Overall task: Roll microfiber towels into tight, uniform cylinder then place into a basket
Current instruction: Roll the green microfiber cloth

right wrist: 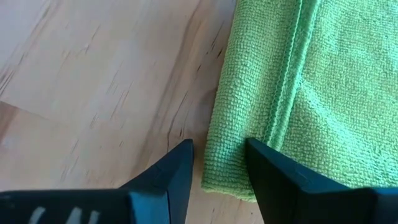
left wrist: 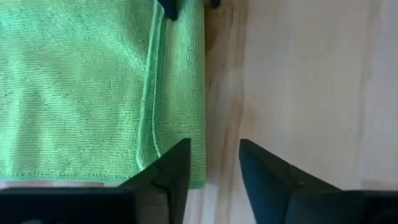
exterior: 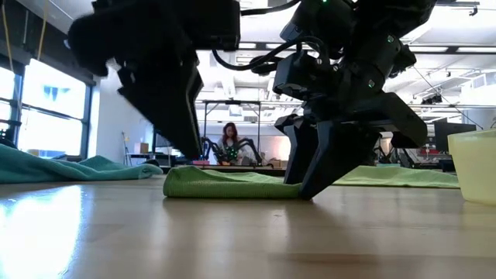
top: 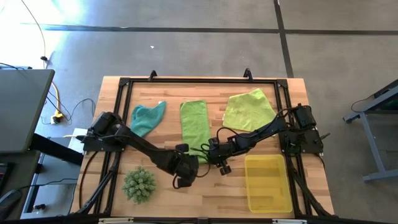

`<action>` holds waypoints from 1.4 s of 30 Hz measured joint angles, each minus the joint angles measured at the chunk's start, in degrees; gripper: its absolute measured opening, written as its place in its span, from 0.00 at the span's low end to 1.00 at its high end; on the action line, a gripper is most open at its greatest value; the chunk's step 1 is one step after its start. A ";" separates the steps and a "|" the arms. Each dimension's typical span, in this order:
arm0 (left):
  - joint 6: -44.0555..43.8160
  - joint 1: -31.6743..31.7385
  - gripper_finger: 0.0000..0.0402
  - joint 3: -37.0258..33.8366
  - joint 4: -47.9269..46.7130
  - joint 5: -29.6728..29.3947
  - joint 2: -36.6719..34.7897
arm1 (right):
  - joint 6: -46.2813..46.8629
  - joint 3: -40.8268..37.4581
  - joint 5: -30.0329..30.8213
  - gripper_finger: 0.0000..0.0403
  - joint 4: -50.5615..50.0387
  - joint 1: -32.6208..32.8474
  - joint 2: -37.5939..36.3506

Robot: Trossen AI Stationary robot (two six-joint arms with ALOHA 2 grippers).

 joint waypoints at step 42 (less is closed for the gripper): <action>-16.25 2.11 0.01 0.63 -0.92 11.12 0.27 | 11.44 -0.17 -13.42 0.01 -1.02 -2.36 -3.85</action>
